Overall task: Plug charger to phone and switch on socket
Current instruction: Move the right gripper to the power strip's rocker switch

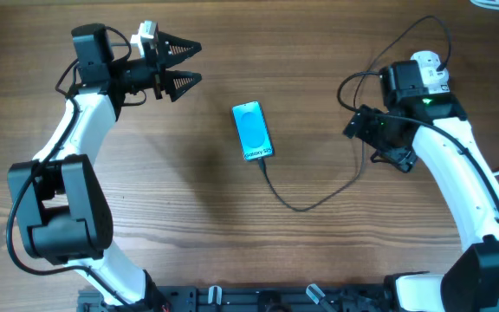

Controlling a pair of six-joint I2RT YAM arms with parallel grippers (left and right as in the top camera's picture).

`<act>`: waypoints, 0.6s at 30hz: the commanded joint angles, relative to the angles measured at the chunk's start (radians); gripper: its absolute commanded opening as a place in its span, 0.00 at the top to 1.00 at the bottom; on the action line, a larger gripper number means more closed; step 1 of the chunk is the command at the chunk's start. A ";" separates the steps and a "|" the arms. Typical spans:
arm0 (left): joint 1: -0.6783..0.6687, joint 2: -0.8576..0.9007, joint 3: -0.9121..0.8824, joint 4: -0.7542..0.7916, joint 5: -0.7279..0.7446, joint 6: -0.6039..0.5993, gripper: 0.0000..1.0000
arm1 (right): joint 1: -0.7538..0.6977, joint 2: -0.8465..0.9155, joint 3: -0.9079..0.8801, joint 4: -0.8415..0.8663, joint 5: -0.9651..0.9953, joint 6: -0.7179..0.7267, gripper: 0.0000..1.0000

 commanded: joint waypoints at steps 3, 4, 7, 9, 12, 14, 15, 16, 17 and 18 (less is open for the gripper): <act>0.007 -0.014 0.002 0.000 0.001 0.021 0.00 | -0.112 0.000 0.005 0.001 0.049 -0.051 0.00; 0.007 -0.014 0.002 0.001 0.001 0.021 0.00 | -0.130 0.000 0.005 0.005 0.049 -0.071 0.00; 0.007 -0.014 0.002 0.001 0.001 0.021 0.00 | -0.201 0.000 0.005 0.028 0.050 -0.163 0.00; 0.006 -0.014 0.002 0.001 0.001 0.021 0.00 | -0.249 0.000 0.005 0.032 0.078 -0.179 0.00; 0.006 -0.014 0.002 0.001 0.001 0.021 0.00 | -0.312 0.002 0.005 0.049 0.159 -0.179 0.00; 0.006 -0.014 0.002 0.001 0.001 0.021 0.00 | -0.364 0.013 0.005 0.084 0.172 -0.179 0.00; 0.006 -0.014 0.002 0.001 0.001 0.021 0.00 | -0.386 0.017 0.005 0.098 0.166 -0.180 0.00; 0.006 -0.014 0.002 0.001 0.001 0.021 0.00 | -0.407 0.023 0.006 0.112 0.152 -0.183 0.00; 0.006 -0.014 0.002 0.001 0.001 0.021 0.00 | -0.428 0.029 0.006 0.127 0.122 -0.207 0.00; 0.006 -0.014 0.002 0.001 0.001 0.021 0.00 | -0.462 0.045 0.023 0.133 0.066 -0.240 0.00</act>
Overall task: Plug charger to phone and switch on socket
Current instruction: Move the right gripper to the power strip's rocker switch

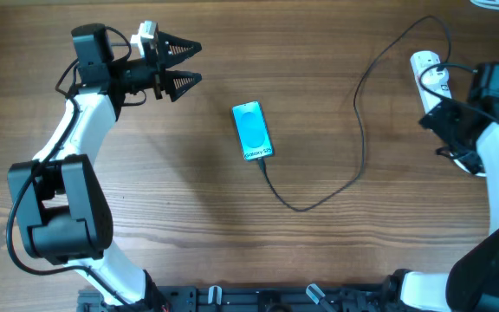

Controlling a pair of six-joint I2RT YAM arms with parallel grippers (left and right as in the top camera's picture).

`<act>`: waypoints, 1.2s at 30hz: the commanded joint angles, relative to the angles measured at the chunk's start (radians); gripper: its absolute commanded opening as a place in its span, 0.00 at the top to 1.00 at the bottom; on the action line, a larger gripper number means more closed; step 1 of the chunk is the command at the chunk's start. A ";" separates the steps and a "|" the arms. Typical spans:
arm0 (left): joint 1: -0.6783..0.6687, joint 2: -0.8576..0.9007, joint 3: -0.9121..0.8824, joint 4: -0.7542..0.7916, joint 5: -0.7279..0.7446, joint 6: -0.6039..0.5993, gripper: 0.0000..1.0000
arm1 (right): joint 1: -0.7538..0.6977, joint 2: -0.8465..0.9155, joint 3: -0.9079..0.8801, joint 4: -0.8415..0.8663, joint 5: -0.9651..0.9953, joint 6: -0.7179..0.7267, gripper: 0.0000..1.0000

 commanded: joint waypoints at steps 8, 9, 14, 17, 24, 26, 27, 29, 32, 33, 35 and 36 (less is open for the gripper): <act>0.005 -0.014 0.002 0.001 0.001 0.021 0.00 | -0.152 0.310 0.583 -0.317 -0.077 -0.176 0.01; 0.005 -0.014 0.002 0.000 0.001 0.021 0.00 | -0.152 0.356 0.643 -0.352 -0.077 -0.196 0.01; 0.005 -0.014 0.002 0.001 0.001 0.021 0.00 | -0.158 0.560 0.760 -0.322 -0.032 -0.217 0.00; 0.005 -0.014 0.002 0.001 0.001 0.021 0.00 | -0.159 0.637 0.759 -0.220 -0.031 -0.264 0.00; 0.005 -0.014 0.002 0.000 0.001 0.021 0.00 | -0.159 0.720 0.758 -0.105 -0.027 -0.295 0.00; 0.005 -0.014 0.002 0.001 0.001 0.021 0.00 | -0.159 0.736 0.758 -0.090 -0.027 -0.295 0.00; 0.005 -0.014 0.002 0.001 0.001 0.021 0.00 | -0.159 0.752 0.758 -0.084 -0.026 -0.299 0.00; 0.005 -0.014 0.002 0.000 0.001 0.021 0.00 | -0.159 0.770 0.754 -0.073 -0.027 -0.335 0.00; 0.005 -0.014 0.002 0.001 0.001 0.021 0.00 | -0.174 0.785 0.742 -0.059 -0.054 -0.344 0.00; 0.005 -0.014 0.002 0.001 0.001 0.021 0.00 | -0.186 0.785 0.742 -0.052 -0.093 -0.344 0.00; 0.005 -0.014 0.002 0.001 0.001 0.021 0.00 | -0.213 0.785 0.742 -0.034 -0.200 -0.345 0.01; 0.005 -0.014 0.002 0.001 0.001 0.021 0.00 | -0.223 0.785 0.742 -0.031 -0.236 -0.348 0.00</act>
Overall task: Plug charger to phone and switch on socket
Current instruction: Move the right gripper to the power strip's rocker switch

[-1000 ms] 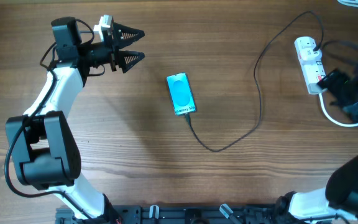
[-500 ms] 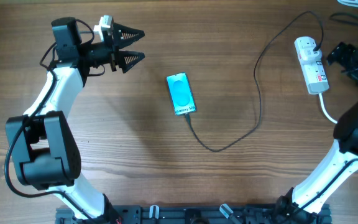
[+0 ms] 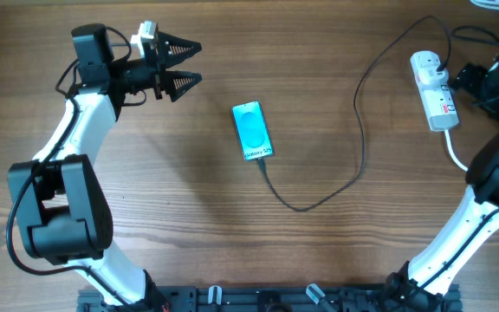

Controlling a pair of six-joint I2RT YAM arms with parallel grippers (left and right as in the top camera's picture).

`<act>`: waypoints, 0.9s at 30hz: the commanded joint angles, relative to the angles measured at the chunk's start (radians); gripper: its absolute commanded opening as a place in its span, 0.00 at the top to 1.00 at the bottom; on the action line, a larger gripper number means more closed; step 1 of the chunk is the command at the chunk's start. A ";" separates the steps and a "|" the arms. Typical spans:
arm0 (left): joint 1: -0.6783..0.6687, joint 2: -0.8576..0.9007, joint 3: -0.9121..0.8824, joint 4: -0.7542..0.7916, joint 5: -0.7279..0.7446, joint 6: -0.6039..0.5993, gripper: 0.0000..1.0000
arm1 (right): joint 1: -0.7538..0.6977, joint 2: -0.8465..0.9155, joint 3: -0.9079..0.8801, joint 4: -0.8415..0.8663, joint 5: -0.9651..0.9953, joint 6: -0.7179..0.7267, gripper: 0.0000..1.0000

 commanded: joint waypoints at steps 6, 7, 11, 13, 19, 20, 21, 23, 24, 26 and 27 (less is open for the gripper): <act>0.005 -0.014 0.002 0.003 0.001 0.021 0.00 | -0.053 0.020 -0.004 0.032 -0.175 -0.019 0.00; 0.005 -0.014 0.002 0.003 0.001 0.021 0.00 | -0.053 0.020 -0.011 0.039 -0.204 -0.021 0.00; 0.005 -0.014 0.002 0.003 0.001 0.021 0.00 | -0.052 0.021 -0.039 0.065 -0.222 -0.061 0.00; 0.005 -0.014 0.002 0.003 0.001 0.021 0.00 | -0.052 0.021 -0.060 0.088 -0.227 -0.072 0.00; 0.005 -0.014 0.002 0.003 0.001 0.021 0.00 | -0.051 0.021 -0.133 0.167 -0.257 -0.073 0.00; 0.005 -0.014 0.002 0.003 0.001 0.021 0.00 | -0.051 0.021 -0.140 0.174 -0.264 -0.073 0.00; 0.005 -0.014 0.002 0.003 0.001 0.021 0.00 | -0.050 0.021 -0.147 0.185 -0.264 -0.073 0.00; 0.005 -0.014 0.002 0.003 0.001 0.021 0.00 | -0.050 0.021 -0.158 0.199 -0.264 -0.073 0.00; 0.005 -0.014 0.002 0.003 0.001 0.021 0.00 | -0.050 0.021 -0.162 0.205 -0.264 -0.073 0.00; 0.005 -0.014 0.002 0.003 0.001 0.021 0.00 | -0.050 0.021 -0.163 0.215 -0.264 -0.073 0.00; 0.005 -0.014 0.002 0.003 0.001 0.021 0.00 | -0.050 0.021 -0.163 0.219 -0.264 -0.072 0.00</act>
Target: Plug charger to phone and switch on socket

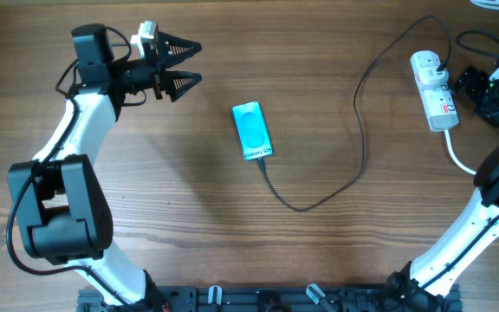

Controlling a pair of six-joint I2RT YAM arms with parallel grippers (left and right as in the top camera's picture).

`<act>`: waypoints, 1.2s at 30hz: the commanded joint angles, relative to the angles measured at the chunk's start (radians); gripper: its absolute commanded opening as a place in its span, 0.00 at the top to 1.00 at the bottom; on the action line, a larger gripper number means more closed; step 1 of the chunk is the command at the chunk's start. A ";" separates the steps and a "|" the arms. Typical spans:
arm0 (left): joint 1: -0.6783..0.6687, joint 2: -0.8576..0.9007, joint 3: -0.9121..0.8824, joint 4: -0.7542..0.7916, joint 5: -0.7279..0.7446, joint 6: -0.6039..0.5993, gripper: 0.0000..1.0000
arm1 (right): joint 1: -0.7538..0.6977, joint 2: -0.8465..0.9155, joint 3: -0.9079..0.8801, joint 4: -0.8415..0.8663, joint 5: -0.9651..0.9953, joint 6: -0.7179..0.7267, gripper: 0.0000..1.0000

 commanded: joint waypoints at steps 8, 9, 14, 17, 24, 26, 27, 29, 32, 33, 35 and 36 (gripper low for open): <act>0.005 -0.014 0.002 0.003 0.001 0.021 0.00 | 0.007 0.021 -0.032 0.011 -0.043 -0.034 0.00; 0.005 -0.014 0.002 0.003 0.001 0.021 0.00 | 0.007 0.021 -0.032 0.011 -0.041 -0.044 0.00; 0.005 -0.014 0.002 0.003 0.001 0.021 0.00 | 0.014 0.021 -0.032 0.007 -0.021 -0.066 0.00; 0.005 -0.014 0.002 0.003 0.001 0.021 0.00 | 0.033 0.021 -0.032 0.006 0.077 -0.066 0.00; 0.005 -0.014 0.002 0.003 0.001 0.021 0.00 | 0.072 0.021 -0.032 0.016 0.061 -0.065 0.00; 0.005 -0.014 0.002 0.003 0.001 0.021 0.00 | 0.083 0.021 -0.032 0.014 0.084 -0.065 0.00; 0.005 -0.014 0.002 0.003 0.001 0.021 0.00 | 0.086 0.021 -0.032 0.013 0.084 -0.066 0.00; 0.005 -0.014 0.002 0.003 0.001 0.021 0.00 | 0.093 0.021 -0.032 0.007 0.084 -0.066 0.00; 0.005 -0.014 0.002 0.003 0.001 0.021 0.00 | 0.093 0.021 -0.032 -0.006 0.097 -0.065 0.00; 0.005 -0.014 0.002 0.003 0.001 0.021 0.00 | 0.093 0.021 -0.032 -0.011 0.112 -0.065 0.00; 0.005 -0.014 0.002 0.003 0.001 0.021 0.00 | 0.093 0.021 -0.032 -0.021 0.121 -0.066 0.00; 0.005 -0.014 0.002 0.003 0.001 0.021 0.00 | 0.093 0.021 -0.032 -0.027 0.121 -0.066 0.00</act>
